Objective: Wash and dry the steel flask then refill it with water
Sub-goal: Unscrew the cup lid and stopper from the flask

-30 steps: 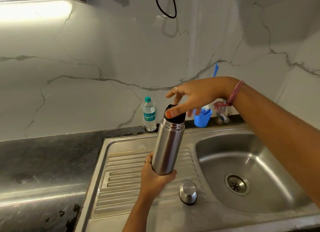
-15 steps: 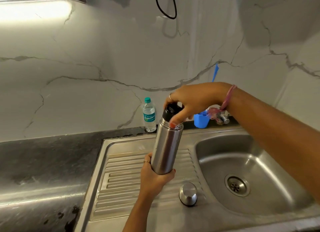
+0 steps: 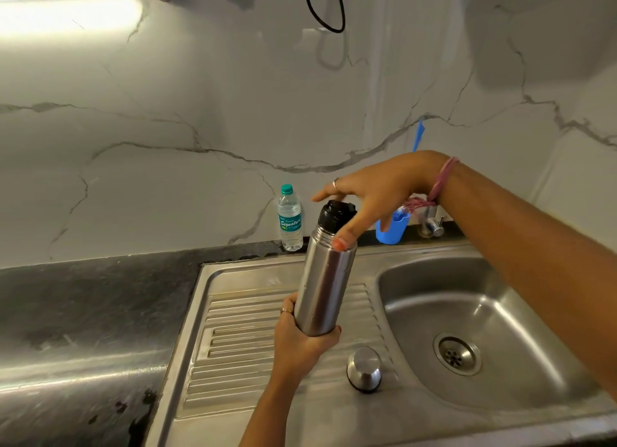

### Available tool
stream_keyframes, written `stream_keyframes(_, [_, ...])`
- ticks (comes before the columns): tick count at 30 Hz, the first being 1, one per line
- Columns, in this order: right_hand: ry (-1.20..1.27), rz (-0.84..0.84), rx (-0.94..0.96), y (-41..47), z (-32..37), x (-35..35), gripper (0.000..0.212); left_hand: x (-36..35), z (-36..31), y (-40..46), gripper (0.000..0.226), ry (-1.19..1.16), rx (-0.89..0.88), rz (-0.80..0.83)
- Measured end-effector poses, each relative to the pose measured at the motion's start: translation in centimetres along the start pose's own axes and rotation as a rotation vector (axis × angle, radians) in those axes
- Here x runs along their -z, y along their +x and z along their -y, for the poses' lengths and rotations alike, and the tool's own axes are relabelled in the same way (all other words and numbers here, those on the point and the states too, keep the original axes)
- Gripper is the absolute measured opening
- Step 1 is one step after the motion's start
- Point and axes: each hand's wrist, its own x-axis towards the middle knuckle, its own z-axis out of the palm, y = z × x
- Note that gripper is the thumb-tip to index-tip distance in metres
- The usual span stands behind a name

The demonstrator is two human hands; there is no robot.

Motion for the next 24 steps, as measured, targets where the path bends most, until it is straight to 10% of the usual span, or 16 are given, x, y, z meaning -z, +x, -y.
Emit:
stream_keyframes(14, [-0.017, -0.095, 0.139, 1.1, -0.3, -0.5, 0.05, 0.4, 0.5, -0.6, 0.077, -0.02, 0.02, -0.018])
stream_keyframes(24, [0.609, -0.279, 0.185, 0.2, -5.5, -2.0, 0.052, 1.4, 1.5, -0.7, 0.076, -0.042, 0.085, -0.045])
